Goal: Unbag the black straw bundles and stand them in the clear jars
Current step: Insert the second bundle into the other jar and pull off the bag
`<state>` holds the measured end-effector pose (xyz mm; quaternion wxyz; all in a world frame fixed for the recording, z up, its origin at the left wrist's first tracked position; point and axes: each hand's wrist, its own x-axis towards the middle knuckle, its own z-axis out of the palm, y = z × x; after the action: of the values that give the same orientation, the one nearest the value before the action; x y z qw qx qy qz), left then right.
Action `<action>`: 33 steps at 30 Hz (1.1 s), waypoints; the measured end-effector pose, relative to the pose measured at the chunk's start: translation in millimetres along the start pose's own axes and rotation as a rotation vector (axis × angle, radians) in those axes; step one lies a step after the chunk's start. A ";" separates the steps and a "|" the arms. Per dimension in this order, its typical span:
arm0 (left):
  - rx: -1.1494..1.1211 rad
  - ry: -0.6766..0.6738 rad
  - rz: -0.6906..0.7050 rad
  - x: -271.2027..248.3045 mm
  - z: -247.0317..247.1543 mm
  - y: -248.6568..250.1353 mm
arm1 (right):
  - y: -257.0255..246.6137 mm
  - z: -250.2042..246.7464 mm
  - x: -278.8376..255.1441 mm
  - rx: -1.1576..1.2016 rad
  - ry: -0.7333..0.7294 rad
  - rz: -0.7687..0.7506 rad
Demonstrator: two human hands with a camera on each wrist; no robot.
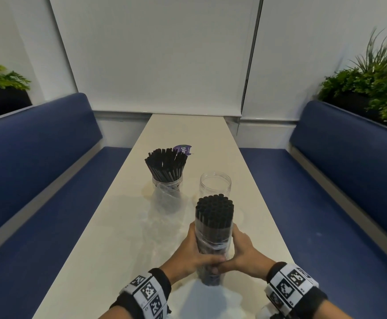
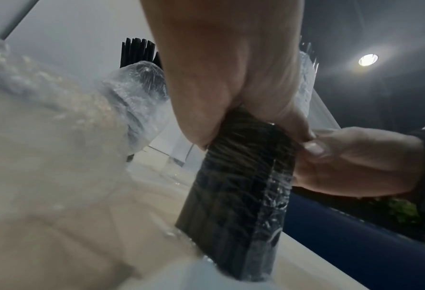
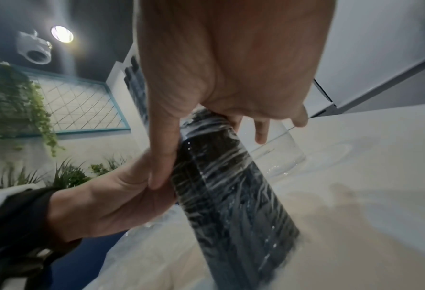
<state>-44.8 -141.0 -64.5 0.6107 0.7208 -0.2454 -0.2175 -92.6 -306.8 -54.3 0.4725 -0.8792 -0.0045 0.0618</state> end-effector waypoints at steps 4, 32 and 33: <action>0.009 -0.034 -0.026 -5.3 2.4 -4.5 | 5.2 6.8 -2.5 0.022 -0.066 0.051; 0.290 -0.239 0.275 57.0 -62.5 123.7 | -112.2 -120.2 65.7 0.272 0.141 0.214; 0.298 -0.238 0.271 60.8 -64.0 127.1 | -112.6 -124.1 67.6 0.268 0.125 0.202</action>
<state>31.0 -146.1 70.3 0.4879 0.7327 -0.4397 -0.1784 -5.8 -343.0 100.0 0.5762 -0.8064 0.1214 0.0544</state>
